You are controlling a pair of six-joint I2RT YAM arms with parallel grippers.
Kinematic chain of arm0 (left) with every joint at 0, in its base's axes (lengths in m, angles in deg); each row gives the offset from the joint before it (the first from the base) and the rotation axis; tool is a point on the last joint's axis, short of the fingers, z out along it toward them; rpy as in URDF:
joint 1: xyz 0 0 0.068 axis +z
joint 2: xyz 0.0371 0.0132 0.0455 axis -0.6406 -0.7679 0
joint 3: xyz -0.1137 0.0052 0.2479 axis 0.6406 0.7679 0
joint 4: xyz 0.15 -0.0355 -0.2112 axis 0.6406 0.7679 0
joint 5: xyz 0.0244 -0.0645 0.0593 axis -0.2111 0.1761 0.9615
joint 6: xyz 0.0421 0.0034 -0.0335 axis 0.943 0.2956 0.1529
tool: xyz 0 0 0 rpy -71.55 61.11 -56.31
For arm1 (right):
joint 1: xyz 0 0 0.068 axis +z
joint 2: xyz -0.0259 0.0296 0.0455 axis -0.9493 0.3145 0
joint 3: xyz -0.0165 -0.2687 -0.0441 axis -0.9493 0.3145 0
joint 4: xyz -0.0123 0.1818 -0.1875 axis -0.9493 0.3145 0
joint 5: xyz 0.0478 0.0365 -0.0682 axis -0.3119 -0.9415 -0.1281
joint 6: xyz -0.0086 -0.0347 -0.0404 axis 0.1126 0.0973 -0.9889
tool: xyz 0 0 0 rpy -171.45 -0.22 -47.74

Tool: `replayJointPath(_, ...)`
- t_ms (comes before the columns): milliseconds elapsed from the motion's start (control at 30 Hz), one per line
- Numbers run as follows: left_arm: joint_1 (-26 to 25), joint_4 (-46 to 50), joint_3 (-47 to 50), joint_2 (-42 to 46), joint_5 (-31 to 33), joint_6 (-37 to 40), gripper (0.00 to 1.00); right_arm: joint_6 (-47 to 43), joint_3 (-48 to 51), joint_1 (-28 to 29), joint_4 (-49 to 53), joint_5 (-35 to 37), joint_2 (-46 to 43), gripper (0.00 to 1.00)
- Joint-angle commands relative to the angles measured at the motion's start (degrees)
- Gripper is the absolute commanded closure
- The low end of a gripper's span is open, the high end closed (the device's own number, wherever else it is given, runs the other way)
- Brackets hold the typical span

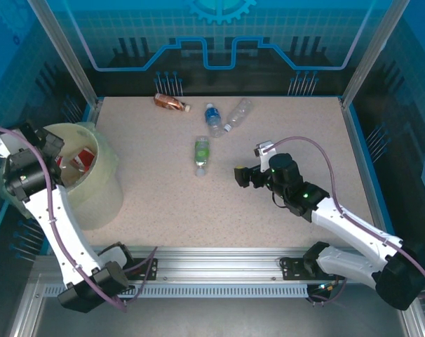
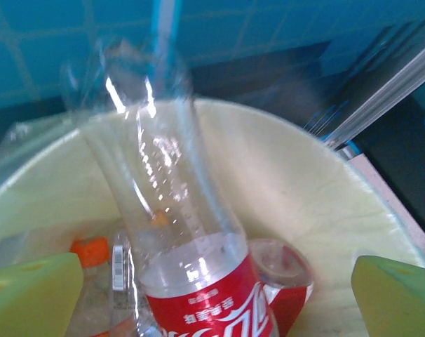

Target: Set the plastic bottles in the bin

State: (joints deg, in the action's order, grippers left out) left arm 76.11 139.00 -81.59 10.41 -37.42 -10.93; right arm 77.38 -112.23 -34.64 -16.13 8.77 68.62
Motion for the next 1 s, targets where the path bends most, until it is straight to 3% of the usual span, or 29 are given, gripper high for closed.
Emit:
replayJointPath(0, 1.03, -0.04, 3.7, -0.12, 1.82, -6.65, 0.01, -0.26, -1.33, -0.74, 0.35, -1.25, 0.77, 0.0)
replayJointPath(100, 1.13, -0.37, 4.95, -2.13, -1.1, -8.01, 0.02, -0.95, -1.99, -0.74, 0.83, -1.35, 1.53, 0.0)
replayJointPath(267, 1.08, -5.39, 8.49, -0.73, -12.3, -4.34, 0.23, -0.61, -2.89, -0.78, 1.33, -2.31, 2.43, 0.0)
replayJointPath(500, 0.34, -8.16, 9.92, 3.6, -17.46, 3.38, 0.4, -0.06, -3.28, -0.75, 1.24, -3.11, 3.4, 0.0)
replayJointPath(633, -0.06, -8.44, 9.08, 6.86, -20.39, 9.05, 0.43, 0.06, -3.73, -0.74, 1.33, -3.24, 3.88, 0.0)
replayJointPath(800, -0.15, -2.07, 4.43, 7.5, -21.48, 15.6, 0.45, 0.12, -4.08, -0.74, 1.5, -3.31, 4.62, 0.0)
replayJointPath(967, -0.23, 4.64, 2.89, 5.88, -21.29, 14.95, 0.44, -0.05, -5.03, -0.74, 2.8, -3.81, 5.48, 0.0)
